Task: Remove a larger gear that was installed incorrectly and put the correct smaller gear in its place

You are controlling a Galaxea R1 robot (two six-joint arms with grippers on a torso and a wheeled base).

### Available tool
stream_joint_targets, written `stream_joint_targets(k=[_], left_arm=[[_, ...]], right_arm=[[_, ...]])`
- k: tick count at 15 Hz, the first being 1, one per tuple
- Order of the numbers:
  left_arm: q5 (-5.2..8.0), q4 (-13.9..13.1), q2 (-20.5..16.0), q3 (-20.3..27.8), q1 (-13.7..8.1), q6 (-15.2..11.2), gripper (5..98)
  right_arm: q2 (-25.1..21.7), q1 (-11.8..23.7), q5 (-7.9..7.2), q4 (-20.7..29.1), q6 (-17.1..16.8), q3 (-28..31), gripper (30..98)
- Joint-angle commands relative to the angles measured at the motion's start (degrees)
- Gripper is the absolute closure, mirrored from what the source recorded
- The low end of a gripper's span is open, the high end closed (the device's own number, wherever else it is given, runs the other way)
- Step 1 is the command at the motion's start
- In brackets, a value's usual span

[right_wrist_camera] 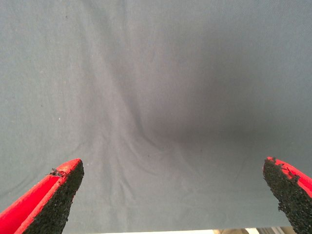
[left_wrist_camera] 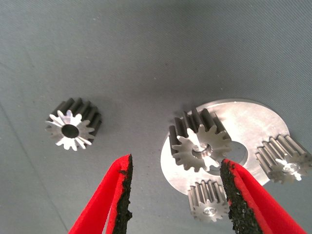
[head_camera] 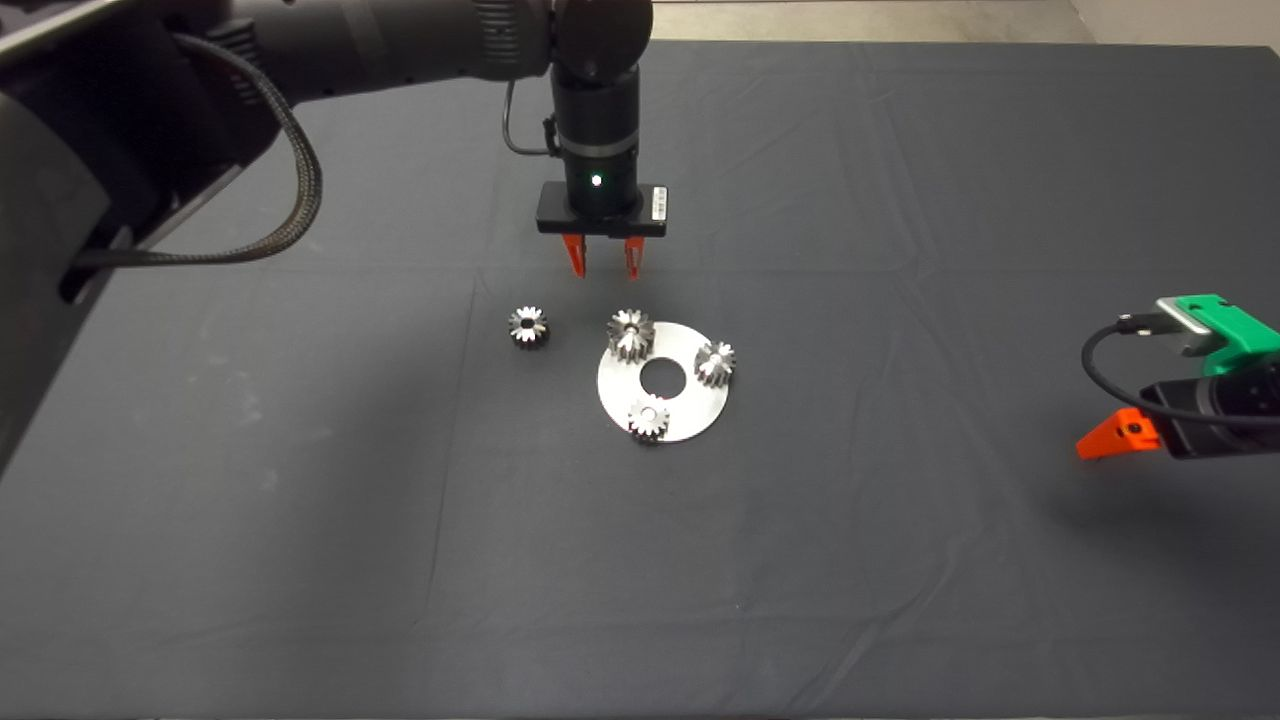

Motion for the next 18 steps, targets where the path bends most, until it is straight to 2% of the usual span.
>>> stream_joint_targets(k=[1,5,9,11,13,16,18], left_arm=[[0.28,0.11,0.39,1.28,-1.09,-0.55,59.3],[0.03,0.20,0.30,1.28,1.19,-0.63,49.9],[-3.06,0.89,0.39,1.98,2.52,-0.90,43.9],[-3.41,1.34,0.39,1.98,2.69,-0.90,39.3],[-4.75,1.34,0.48,1.98,2.72,-0.90,34.5],[-4.82,1.60,0.48,1.89,2.87,-0.90,33.2],[-4.64,3.15,0.48,2.04,3.36,-0.81,27.5]], right_arm=[[0.53,1.19,-5.67,1.70,0.35,0.00,31.6],[1.83,1.19,-5.58,1.70,0.35,-1.05,31.6],[2.46,2.05,-5.67,1.70,0.35,-1.32,31.6],[2.46,3.10,-5.75,1.70,0.35,-1.32,31.6],[2.46,3.56,-5.75,1.70,0.35,-1.32,31.6],[2.38,3.56,-5.67,1.70,0.35,-1.40,31.6],[2.38,3.65,-5.70,1.70,0.35,-1.40,31.6]])
